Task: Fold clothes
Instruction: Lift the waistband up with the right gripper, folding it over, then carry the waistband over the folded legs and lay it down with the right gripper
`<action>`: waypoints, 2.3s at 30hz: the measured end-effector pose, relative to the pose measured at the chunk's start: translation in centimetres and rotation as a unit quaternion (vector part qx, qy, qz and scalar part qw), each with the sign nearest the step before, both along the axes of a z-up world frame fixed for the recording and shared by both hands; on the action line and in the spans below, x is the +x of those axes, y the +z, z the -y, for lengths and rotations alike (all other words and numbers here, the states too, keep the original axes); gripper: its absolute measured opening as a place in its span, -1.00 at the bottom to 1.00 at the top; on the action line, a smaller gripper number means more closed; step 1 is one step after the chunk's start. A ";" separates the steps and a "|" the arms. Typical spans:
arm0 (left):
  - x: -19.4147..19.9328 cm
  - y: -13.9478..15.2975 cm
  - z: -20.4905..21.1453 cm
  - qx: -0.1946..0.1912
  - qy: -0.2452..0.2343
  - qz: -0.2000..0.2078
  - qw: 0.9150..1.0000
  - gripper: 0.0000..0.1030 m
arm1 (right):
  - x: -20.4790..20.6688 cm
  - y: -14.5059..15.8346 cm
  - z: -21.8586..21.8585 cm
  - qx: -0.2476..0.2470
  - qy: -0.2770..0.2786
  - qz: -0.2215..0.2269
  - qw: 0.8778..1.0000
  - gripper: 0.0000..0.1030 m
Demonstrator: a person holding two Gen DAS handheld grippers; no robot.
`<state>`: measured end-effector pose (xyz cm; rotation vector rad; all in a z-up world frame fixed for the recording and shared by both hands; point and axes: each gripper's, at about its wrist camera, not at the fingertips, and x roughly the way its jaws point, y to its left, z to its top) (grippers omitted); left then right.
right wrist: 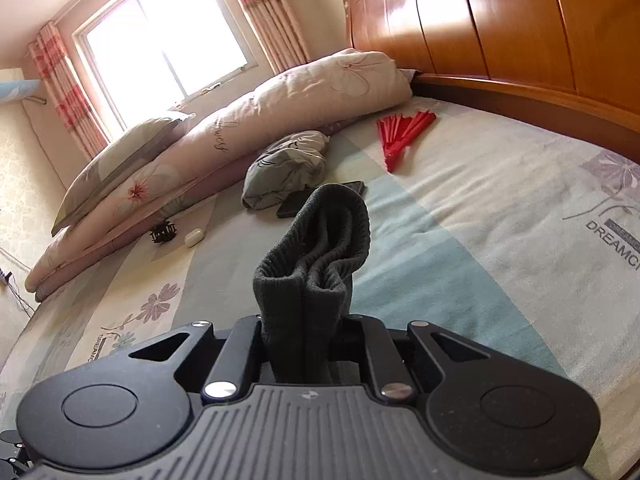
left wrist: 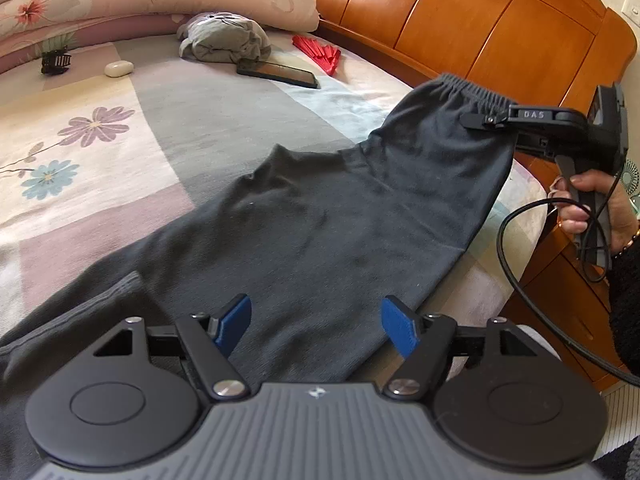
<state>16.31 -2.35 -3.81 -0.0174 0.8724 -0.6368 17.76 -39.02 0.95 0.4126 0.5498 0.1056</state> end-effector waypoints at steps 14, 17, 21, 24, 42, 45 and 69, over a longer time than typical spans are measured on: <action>-1.2 0.5 -4.7 0.005 -0.025 -0.004 1.000 0.45 | -0.8 4.0 -9.8 -0.094 0.076 0.017 0.993 -0.74; -1.4 0.8 -5.6 0.018 -0.038 -0.001 0.999 0.45 | -1.0 4.3 -12.3 -0.117 0.097 0.017 0.988 -0.74; -1.7 1.3 -6.7 0.038 -0.042 0.008 0.998 0.47 | -1.2 4.4 -15.7 -0.148 0.128 0.020 0.981 -0.74; -2.1 1.5 -7.5 0.043 -0.041 0.014 0.998 0.48 | -1.4 4.5 -18.2 -0.170 0.145 0.020 0.974 -0.74; -4.4 1.0 -13.5 0.053 -0.014 0.009 0.998 0.49 | -2.7 4.7 -30.3 -0.235 0.245 0.034 0.940 -0.73; -4.7 0.9 -14.5 0.061 -0.004 0.008 0.998 0.49 | -3.1 4.4 -32.2 -0.247 0.259 0.036 0.933 -0.73; -7.2 0.6 -18.2 0.086 0.030 -0.004 0.996 0.51 | -6.3 0.4 -43.1 -0.379 0.316 0.062 0.868 -0.72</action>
